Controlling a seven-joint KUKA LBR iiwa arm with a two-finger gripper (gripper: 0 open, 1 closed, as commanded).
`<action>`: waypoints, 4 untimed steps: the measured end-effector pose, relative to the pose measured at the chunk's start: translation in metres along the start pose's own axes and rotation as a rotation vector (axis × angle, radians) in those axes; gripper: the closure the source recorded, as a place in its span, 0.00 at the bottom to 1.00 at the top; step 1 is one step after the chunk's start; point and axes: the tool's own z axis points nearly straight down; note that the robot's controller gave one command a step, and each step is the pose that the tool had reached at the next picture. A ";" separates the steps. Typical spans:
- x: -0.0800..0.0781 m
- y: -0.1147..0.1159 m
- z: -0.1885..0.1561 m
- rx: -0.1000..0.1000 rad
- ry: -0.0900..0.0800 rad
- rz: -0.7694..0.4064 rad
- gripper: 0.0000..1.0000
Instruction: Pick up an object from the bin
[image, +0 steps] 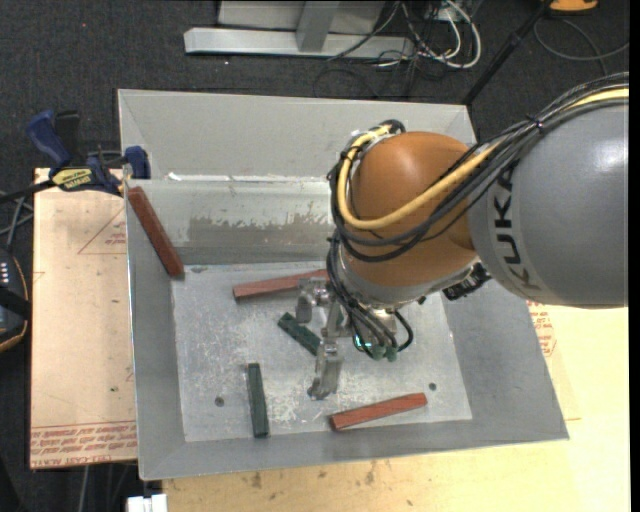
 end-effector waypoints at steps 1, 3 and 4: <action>-0.002 -0.001 -0.003 -0.001 -0.006 0.003 0.00; -0.030 -0.052 0.093 -0.001 -0.004 0.033 0.00; -0.074 -0.045 0.165 -0.003 -0.013 -0.044 1.00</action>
Offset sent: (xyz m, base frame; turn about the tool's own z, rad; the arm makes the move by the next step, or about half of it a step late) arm 0.0392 -0.0526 -0.1049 -0.0141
